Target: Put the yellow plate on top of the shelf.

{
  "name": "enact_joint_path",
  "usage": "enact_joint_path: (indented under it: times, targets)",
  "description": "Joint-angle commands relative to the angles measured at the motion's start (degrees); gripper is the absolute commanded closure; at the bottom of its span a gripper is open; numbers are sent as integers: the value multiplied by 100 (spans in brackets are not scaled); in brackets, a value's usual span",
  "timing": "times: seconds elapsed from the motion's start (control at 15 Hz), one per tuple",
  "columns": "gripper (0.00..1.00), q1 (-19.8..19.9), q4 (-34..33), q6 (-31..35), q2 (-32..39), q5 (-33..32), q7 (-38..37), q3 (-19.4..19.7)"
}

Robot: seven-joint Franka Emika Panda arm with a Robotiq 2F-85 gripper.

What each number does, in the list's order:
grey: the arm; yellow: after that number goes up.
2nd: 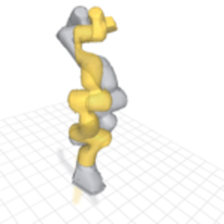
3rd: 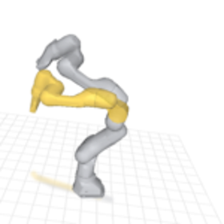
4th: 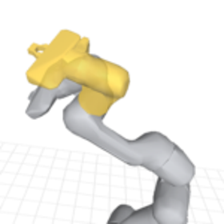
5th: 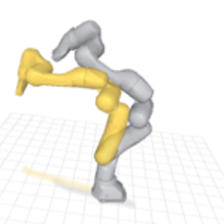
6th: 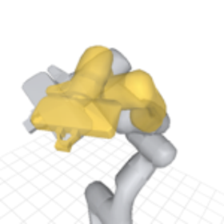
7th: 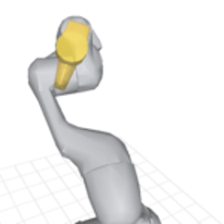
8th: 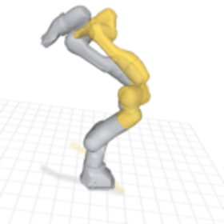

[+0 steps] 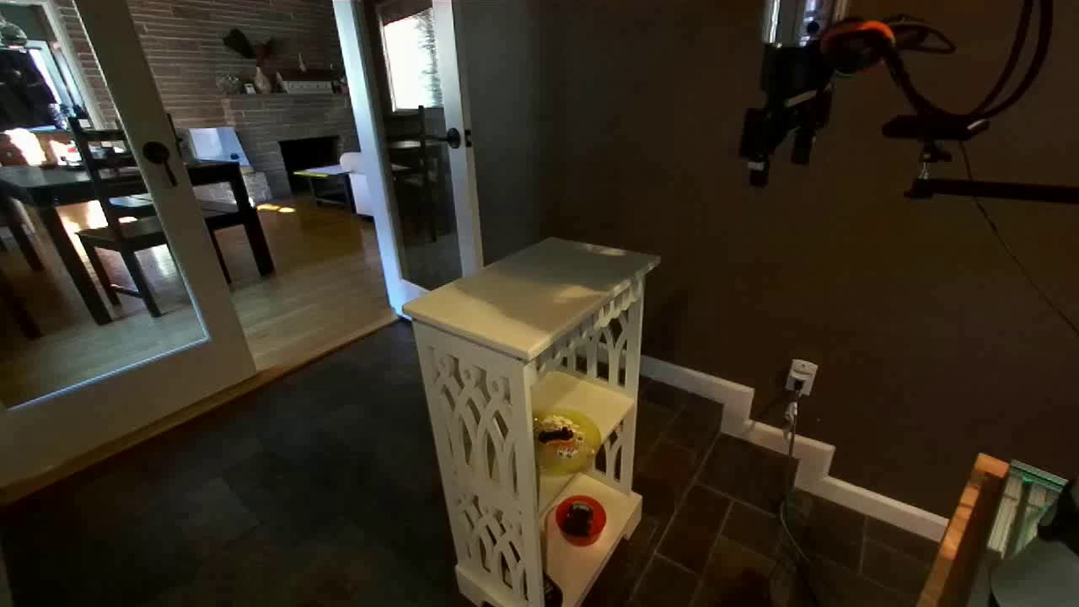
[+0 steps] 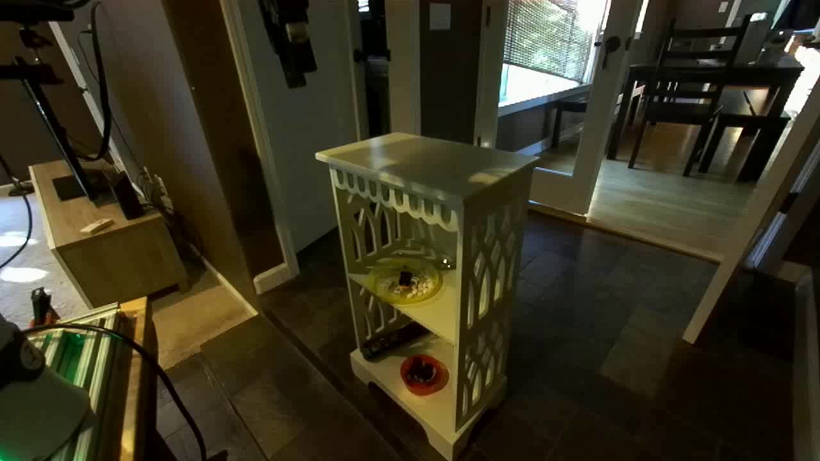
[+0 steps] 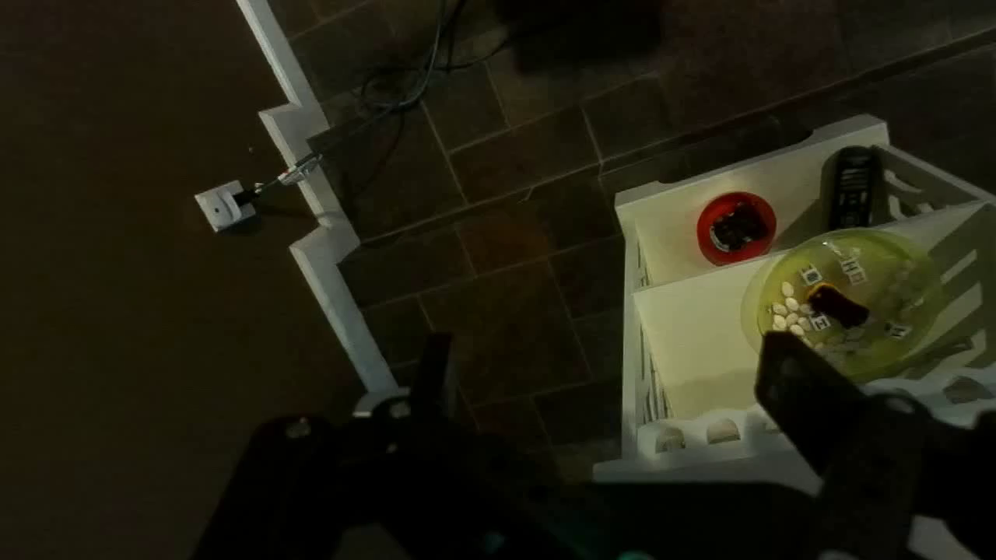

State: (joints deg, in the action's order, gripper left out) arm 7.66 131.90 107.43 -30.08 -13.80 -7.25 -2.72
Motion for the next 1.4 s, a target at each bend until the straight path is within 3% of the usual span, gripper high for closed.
enact_joint_path:
  times: [0.0, 0.93, 1.07, 1.33]
  targets:
    - [0, -110, -13, -22, 6, -47, -42, 87]
    - [0, -110, -13, -22, 6, -47, -42, 87]
    - [0, -273, 9, 628, 86, -3, 576, 297]
    - [0, -693, 10, 1914, 918, 821, 1382, 697]
